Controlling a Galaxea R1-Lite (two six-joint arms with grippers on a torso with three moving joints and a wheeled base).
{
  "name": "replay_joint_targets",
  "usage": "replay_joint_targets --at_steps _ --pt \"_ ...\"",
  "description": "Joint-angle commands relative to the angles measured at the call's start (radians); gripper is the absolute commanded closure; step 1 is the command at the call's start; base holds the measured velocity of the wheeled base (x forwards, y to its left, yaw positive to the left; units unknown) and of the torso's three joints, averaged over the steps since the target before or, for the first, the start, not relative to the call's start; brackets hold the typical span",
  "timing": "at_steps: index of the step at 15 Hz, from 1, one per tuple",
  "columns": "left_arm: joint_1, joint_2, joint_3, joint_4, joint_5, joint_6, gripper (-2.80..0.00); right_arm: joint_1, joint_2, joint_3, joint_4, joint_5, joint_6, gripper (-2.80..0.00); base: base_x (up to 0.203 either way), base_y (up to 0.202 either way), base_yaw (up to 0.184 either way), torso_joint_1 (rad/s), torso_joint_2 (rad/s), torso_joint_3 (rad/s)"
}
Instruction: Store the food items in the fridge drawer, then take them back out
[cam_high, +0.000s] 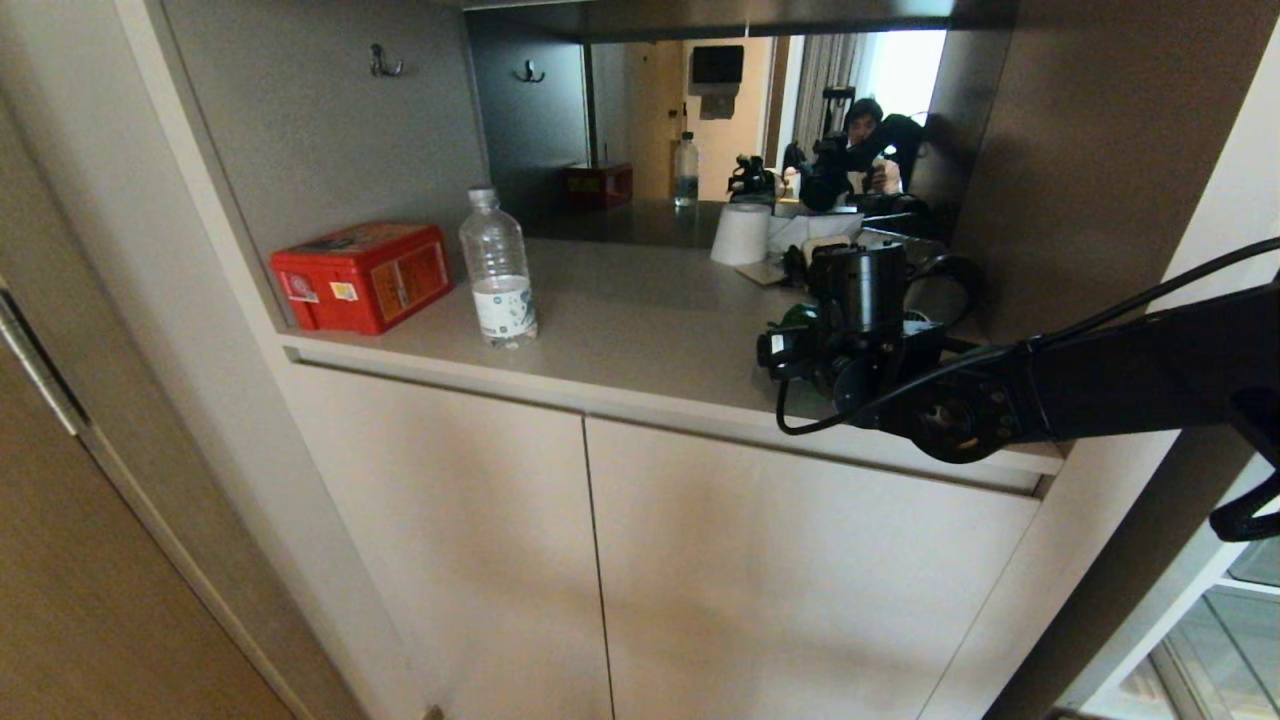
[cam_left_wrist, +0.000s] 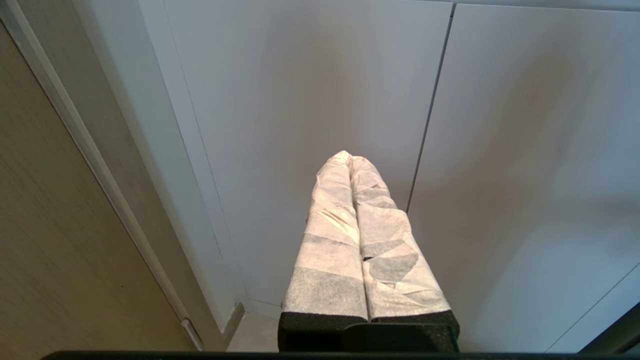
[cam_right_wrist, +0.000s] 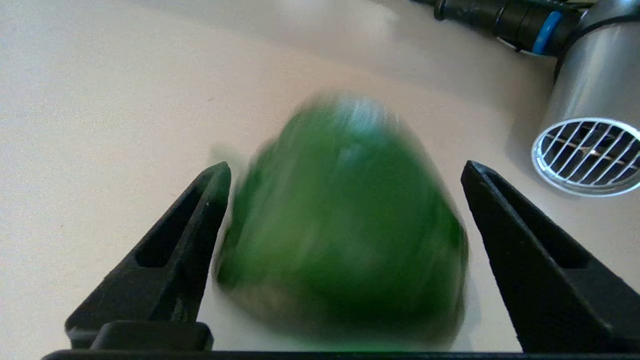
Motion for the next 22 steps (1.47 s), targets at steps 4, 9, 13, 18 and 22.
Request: replay_joint_targets --at_steps 4,9,13,18,22 --pt "0.0 -0.002 0.011 0.0 0.0 0.0 0.0 -0.003 -0.01 0.007 -0.003 -0.003 0.002 -2.8 0.0 0.0 0.0 0.0 0.0 0.0" --pt "0.0 -0.002 0.011 0.0 0.0 0.0 0.0 -0.003 -0.032 0.016 -0.003 -0.003 0.001 -2.8 0.0 0.0 0.0 0.0 0.0 0.0" --pt "0.0 -0.002 0.011 0.0 0.0 0.0 0.0 0.001 -0.144 0.078 -0.003 -0.006 -0.026 -2.8 0.0 0.0 0.0 0.0 0.0 0.0" --pt "0.0 -0.002 0.011 0.0 0.0 0.0 0.0 0.012 -0.352 0.359 -0.047 -0.005 -0.026 0.0 0.0 0.0 0.0 0.0 0.0 0.0" --pt "0.0 -0.002 0.011 0.0 0.0 0.0 0.0 0.031 -0.539 0.613 -0.157 0.009 -0.029 0.0 0.0 0.0 0.0 0.0 0.0 0.0"
